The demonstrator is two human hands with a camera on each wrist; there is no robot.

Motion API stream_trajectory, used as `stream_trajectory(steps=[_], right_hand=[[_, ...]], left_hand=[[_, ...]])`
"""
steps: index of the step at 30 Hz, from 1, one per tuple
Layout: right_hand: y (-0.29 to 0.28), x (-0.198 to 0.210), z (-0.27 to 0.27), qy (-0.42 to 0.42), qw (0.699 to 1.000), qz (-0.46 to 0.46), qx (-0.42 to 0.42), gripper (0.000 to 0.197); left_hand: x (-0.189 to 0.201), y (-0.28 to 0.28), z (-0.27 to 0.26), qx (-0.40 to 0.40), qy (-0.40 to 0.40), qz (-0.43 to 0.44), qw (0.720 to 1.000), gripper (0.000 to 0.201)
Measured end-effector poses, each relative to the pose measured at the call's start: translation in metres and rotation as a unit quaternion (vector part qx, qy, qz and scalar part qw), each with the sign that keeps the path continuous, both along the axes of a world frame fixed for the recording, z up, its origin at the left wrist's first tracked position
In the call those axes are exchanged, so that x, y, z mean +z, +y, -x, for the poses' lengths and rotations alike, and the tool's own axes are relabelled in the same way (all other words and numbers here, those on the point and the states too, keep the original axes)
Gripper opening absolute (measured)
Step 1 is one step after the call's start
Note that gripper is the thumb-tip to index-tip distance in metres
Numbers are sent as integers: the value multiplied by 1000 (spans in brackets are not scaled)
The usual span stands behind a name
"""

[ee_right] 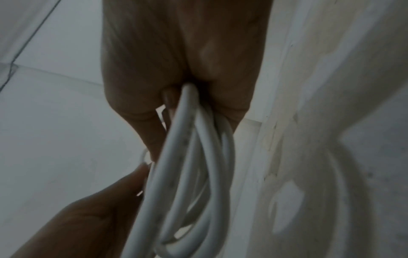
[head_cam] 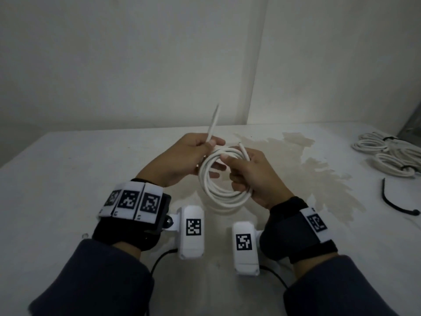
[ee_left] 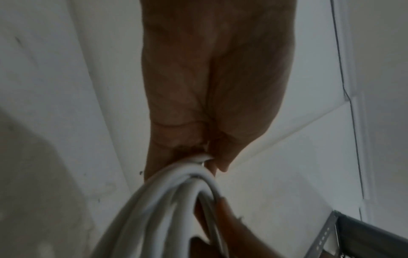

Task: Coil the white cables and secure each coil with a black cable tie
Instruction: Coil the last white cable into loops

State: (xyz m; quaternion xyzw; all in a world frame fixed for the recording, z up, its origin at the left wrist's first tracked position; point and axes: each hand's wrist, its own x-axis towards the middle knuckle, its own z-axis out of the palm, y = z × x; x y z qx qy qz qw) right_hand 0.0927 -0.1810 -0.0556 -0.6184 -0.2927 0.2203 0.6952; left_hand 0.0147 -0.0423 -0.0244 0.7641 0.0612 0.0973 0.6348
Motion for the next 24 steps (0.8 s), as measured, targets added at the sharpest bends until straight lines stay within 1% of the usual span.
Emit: stream_trajectory(steps=[2,4,6,9,11,13,14,15,16,19,21,23,24], right_hand=[[-1,0,1,-9,1000,12,5,11],[-2,0,-1,8,1000,7,5,5],[-4,2,-2,35,999,0,-5,18],[-4,2,-3,44,999,1,-27,33],[-4,1,-7,66,996,-1,-51,34],[-3,3,-7,96,993,-27,-61,19],[-2,4,-7,119,990,-52,-57,18],[-2,4,-6,142,985,-79,-55,26],[-1,4,-4,153,981,-102,-54,30],[2,2,0,134,982,-122,-53,25],[3,1,-1,99,988,-95,-69,20],[1,-3,-6,44,991,-73,-104,9],[-1,-4,-9,15,987,-81,-136,4]], left_hand=[[-5,-7,-3,-1,13,-7,1000,31],[-9,-13,-7,9,8,-6,1000,30],[-11,-17,-11,22,0,-8,1000,32],[-15,-24,-17,50,-2,2,999,35],[-19,-31,-20,88,-16,21,996,36],[-23,-35,-23,137,-25,35,990,38],[-25,-35,-24,160,-25,43,986,39],[-26,-35,-26,181,-25,50,982,41],[-26,-34,-26,201,-24,59,977,42],[-24,-29,-25,253,-32,84,963,42],[-23,-24,-23,276,-38,85,957,44],[-23,-20,-21,286,-39,67,955,46],[-23,-19,-21,282,-38,51,957,46]])
